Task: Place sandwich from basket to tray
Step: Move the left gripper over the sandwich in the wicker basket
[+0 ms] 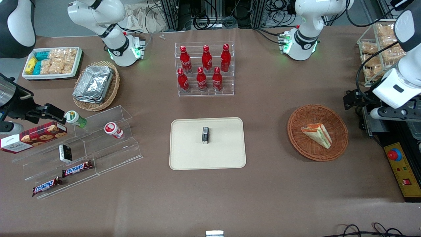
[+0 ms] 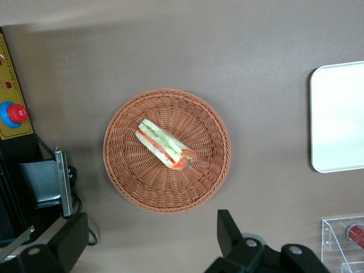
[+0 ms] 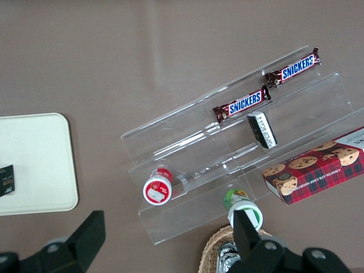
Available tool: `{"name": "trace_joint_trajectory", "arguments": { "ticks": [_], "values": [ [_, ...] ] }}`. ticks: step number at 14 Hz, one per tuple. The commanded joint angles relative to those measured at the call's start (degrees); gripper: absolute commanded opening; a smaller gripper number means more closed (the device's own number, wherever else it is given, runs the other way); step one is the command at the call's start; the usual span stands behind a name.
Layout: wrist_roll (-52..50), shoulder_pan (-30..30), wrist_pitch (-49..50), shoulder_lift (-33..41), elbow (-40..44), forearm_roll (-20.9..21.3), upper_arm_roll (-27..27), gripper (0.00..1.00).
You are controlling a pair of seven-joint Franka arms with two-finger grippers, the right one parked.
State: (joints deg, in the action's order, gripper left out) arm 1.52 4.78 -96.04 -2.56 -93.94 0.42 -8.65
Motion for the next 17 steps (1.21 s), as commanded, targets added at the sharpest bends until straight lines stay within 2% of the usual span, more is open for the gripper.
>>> {"name": "trace_joint_trajectory", "arguments": {
  "ticks": [1, 6, 8, 10, 17],
  "values": [
    [0.32, 0.05, 1.99, -0.61, 2.10, -0.60, 0.13, 1.00],
    [-0.11, 0.14, 2.08, -3.24, 4.03, -0.50, 0.21, 1.00],
    [-1.35, 0.84, 1.56, -3.24, 1.93, 0.28, 0.22, 1.00],
    [-2.83, 1.19, -5.26, -2.55, -3.93, -0.59, 0.30, 1.00],
    [-32.32, 1.81, -25.40, -2.01, -21.35, -1.12, 0.22, 1.00]
  ]
}}
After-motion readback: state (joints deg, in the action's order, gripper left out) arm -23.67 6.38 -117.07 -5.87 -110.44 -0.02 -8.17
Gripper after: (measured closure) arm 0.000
